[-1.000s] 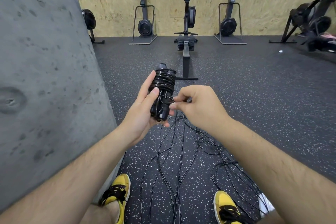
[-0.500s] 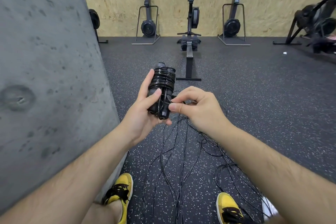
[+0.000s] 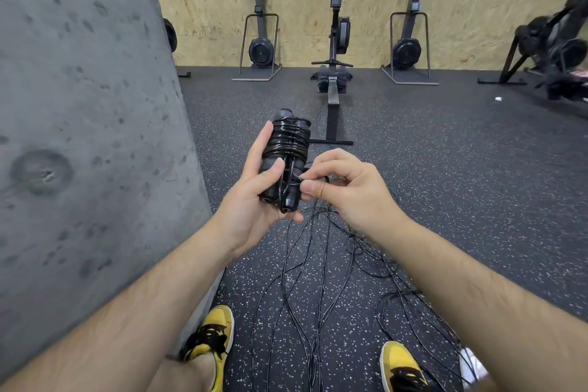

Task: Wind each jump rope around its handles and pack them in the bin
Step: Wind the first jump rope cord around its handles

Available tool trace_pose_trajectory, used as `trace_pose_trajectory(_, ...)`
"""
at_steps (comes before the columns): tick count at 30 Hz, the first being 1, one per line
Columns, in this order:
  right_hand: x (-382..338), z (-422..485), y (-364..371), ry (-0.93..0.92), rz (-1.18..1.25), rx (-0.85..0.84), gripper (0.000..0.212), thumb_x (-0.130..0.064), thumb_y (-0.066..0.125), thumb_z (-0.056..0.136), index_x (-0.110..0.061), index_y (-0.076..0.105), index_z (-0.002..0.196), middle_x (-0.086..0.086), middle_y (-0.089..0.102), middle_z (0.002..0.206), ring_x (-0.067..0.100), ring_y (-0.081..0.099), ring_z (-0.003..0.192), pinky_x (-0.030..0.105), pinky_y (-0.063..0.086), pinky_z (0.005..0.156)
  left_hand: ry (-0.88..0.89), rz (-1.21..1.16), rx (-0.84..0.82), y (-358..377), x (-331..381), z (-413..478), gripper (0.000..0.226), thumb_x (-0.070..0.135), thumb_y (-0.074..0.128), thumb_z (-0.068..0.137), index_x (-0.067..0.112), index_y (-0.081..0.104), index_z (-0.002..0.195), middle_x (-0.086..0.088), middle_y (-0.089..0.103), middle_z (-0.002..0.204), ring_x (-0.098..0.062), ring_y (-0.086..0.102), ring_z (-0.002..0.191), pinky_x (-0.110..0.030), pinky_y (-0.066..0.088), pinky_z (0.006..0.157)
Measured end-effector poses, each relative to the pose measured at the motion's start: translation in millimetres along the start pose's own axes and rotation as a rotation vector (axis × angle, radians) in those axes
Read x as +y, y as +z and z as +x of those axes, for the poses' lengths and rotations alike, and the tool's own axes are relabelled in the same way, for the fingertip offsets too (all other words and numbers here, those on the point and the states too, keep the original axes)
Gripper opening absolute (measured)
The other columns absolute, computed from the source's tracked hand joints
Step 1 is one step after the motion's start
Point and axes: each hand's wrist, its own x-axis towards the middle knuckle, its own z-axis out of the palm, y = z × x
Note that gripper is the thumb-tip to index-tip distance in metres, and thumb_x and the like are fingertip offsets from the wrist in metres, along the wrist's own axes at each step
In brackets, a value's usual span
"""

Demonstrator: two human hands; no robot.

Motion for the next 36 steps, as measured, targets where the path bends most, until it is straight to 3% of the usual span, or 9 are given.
trace_pose_trajectory(3, -2.3, -0.7, 9.2, 0.023, 0.056, 0.056, 0.008, 0.008, 0.077, 0.078, 0.006, 0.075, 0.086, 0.006, 0.057, 0.088, 0.009, 0.061, 0.063, 0.021, 0.052, 0.063, 0.001, 0.001, -0.014, 1.7, -2.9, -0.2, 0.059, 0.028, 0.05, 0.098, 0.059, 0.034, 0.146, -0.009, 0.067, 0.127, -0.029, 0.064, 0.081, -0.037, 0.052, 0.059)
trace_pose_trajectory(8, -5.9, -0.2, 30.7, 0.006, 0.076, 0.13, 0.006, 0.002, 0.079, 0.08, 0.003, 0.075, 0.084, 0.012, 0.056, 0.091, 0.028, 0.062, 0.061, 0.039, 0.054, 0.044, 0.033, 0.018, 0.06, 7.5, -5.1, 0.8, 0.057, 0.03, 0.052, 0.099, 0.055, 0.035, 0.148, -0.005, 0.067, 0.129, -0.024, 0.066, 0.081, -0.035, 0.049, 0.053)
trace_pose_trajectory(12, -3.3, 2.5, 23.1, -0.167, -0.305, -0.006, 0.024, -0.012, 0.073, 0.086, -0.012, 0.074, 0.111, 0.002, 0.062, 0.107, 0.02, 0.061, 0.103, 0.028, 0.056, 0.077, 0.078, 0.016, 0.144, -0.5, -0.1, 5.6, 0.054, 0.024, 0.048, 0.105, 0.054, 0.036, 0.147, -0.007, 0.069, 0.126, -0.026, 0.067, 0.08, -0.034, 0.047, 0.05)
trace_pose_trajectory(15, -0.6, 0.3, 16.1, -0.207, -0.376, -0.036, 0.026, -0.008, 0.069, 0.09, -0.01, 0.069, 0.116, -0.001, 0.061, 0.113, 0.017, 0.056, 0.115, 0.019, 0.053, 0.08, 0.085, 0.026, 0.162, -4.9, 2.7, 7.0, 0.054, 0.023, 0.049, 0.105, 0.053, 0.035, 0.148, -0.009, 0.07, 0.122, -0.025, 0.063, 0.074, -0.034, 0.048, 0.049)
trace_pose_trajectory(22, 2.4, 4.7, 25.4, -0.221, -0.457, 0.154, 0.001, -0.016, 0.077, 0.084, -0.016, 0.078, 0.085, -0.011, 0.055, 0.084, 0.018, 0.055, 0.09, 0.021, 0.043, 0.076, 0.065, 0.059, 0.094, 3.3, -9.7, 6.7, 0.057, 0.021, 0.047, 0.104, 0.052, 0.032, 0.149, -0.01, 0.065, 0.132, -0.026, 0.068, 0.084, -0.034, 0.05, 0.049)
trace_pose_trajectory(26, 4.4, 6.2, 26.1, -0.265, -0.43, 0.076, 0.015, -0.012, 0.071, 0.088, -0.012, 0.076, 0.103, -0.002, 0.057, 0.102, 0.021, 0.058, 0.101, 0.025, 0.053, 0.08, 0.073, -0.024, 0.155, -0.2, -9.1, 12.2, 0.055, 0.025, 0.05, 0.104, 0.056, 0.034, 0.147, -0.01, 0.066, 0.132, -0.037, 0.062, 0.095, -0.032, 0.046, 0.05)
trace_pose_trajectory(29, 7.7, 5.7, 16.0, -0.266, -0.469, 0.053, 0.012, -0.009, 0.07, 0.089, -0.01, 0.071, 0.101, -0.001, 0.056, 0.102, 0.019, 0.059, 0.1, 0.025, 0.055, 0.078, 0.077, 0.018, 0.177, -6.5, -10.2, 12.1, 0.057, 0.022, 0.05, 0.104, 0.054, 0.033, 0.149, -0.007, 0.07, 0.123, -0.027, 0.067, 0.08, -0.032, 0.05, 0.048)
trace_pose_trajectory(33, 13.2, 3.2, 23.0, -0.203, -0.487, 0.085, 0.005, -0.008, 0.073, 0.085, -0.013, 0.073, 0.085, -0.005, 0.054, 0.084, 0.018, 0.061, 0.077, 0.043, 0.054, 0.072, 0.066, 0.089, 0.148, -5.5, -19.8, 7.4, 0.06, 0.019, 0.051, 0.102, 0.053, 0.033, 0.149, -0.01, 0.07, 0.119, -0.021, 0.065, 0.069, -0.033, 0.051, 0.048)
trace_pose_trajectory(36, 15.7, 1.3, 28.1, -0.096, -0.43, 0.104, 0.007, -0.008, 0.075, 0.084, -0.015, 0.077, 0.085, -0.005, 0.058, 0.082, 0.015, 0.063, 0.072, 0.039, 0.056, 0.072, 0.049, 0.15, 0.18, -10.9, -26.2, 5.9, 0.065, 0.026, 0.059, 0.094, 0.055, 0.034, 0.147, -0.01, 0.068, 0.125, -0.023, 0.067, 0.072, -0.034, 0.051, 0.051)
